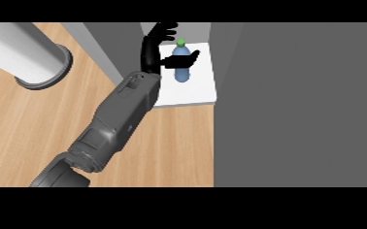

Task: Pick up the bottled water, place it into the cabinet and close the cabinet

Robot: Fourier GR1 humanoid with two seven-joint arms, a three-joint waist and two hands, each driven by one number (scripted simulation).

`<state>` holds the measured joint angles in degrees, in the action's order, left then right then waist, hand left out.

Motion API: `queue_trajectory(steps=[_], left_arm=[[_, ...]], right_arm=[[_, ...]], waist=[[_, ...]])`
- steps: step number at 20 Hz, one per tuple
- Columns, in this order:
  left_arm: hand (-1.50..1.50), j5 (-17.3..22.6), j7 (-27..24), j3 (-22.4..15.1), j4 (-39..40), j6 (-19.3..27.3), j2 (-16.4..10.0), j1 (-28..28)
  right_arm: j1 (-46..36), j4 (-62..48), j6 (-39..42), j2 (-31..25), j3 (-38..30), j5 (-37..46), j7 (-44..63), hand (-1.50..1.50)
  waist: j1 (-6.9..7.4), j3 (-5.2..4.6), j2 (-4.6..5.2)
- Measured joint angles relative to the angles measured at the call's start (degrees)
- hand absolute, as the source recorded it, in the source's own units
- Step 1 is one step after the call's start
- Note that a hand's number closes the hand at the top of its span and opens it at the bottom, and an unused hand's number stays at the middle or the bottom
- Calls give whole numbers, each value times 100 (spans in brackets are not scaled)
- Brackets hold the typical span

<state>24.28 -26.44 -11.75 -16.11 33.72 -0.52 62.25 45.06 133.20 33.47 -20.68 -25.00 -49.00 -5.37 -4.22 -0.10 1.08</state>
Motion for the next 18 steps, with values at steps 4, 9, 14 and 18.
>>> queue_trajectory(steps=[4,9,14,18], left_arm=[[-150,-53,7,81,362,-10,-25,270],[-150,-91,-131,155,639,-15,-11,422],[-150,-33,-463,287,589,-256,5,516],[-150,54,-837,399,465,-526,32,521]], right_arm=[[14,-5,48,103,75,-18,-16,-150],[-98,-15,34,16,38,-49,9,-150],[-168,-13,-12,-32,48,-83,47,-150],[-203,-15,-33,-111,-65,-113,66,-150]], waist=[[-9,0,8],[-41,-1,36],[-40,-4,34],[-25,-3,19]])
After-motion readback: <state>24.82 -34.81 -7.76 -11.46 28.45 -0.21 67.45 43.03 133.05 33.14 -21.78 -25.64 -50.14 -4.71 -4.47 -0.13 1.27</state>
